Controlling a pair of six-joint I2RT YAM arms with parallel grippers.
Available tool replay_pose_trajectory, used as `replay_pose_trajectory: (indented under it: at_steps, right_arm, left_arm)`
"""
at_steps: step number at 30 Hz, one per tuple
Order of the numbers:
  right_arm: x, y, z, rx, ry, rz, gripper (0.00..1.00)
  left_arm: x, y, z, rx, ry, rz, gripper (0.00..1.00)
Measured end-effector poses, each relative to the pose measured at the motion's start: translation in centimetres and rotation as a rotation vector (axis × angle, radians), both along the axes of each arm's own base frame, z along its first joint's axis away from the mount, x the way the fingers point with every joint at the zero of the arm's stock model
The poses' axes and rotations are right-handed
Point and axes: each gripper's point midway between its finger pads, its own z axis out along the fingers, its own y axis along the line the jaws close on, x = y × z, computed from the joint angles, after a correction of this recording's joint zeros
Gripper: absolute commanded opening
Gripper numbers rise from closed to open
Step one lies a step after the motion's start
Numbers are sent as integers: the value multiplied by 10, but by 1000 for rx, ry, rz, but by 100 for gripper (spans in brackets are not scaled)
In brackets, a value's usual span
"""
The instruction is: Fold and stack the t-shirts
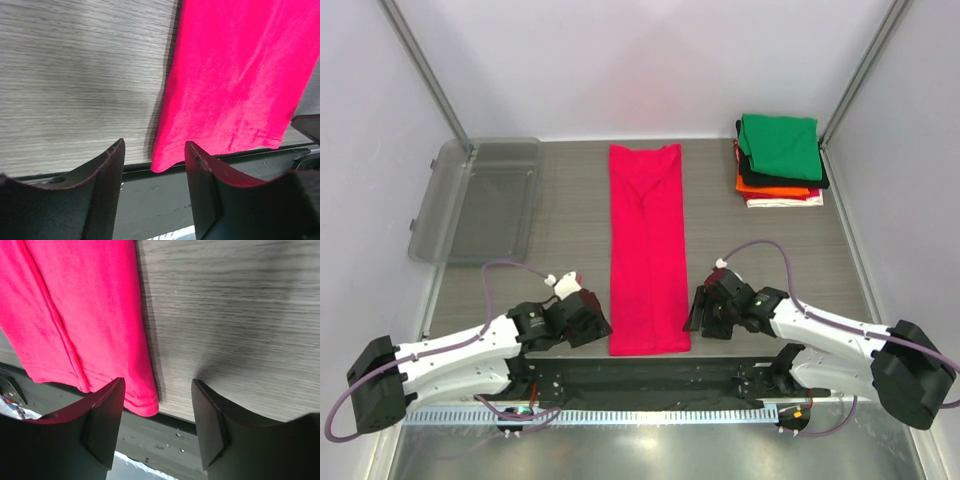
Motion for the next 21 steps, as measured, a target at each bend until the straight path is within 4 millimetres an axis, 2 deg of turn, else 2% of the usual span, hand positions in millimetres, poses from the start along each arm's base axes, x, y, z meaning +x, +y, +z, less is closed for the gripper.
replay_pose_trajectory:
  at_steps: [3,10,17,21]
  right_arm:
    - [-1,6,-3,13,1,-8,53]
    - [-18,21,-5,34,11,19,46]
    - [-24,24,-7,27,2,-4,41]
    - [-24,23,-7,35,-3,-24,40]
  left_arm:
    - [0,-4,-3,-8,12,3,50]
    - [-9,-5,-15,-14,45,4,47]
    - [-27,-7,-26,-15,79,-16,46]
    - [-30,-13,-26,-30,82,-25,46]
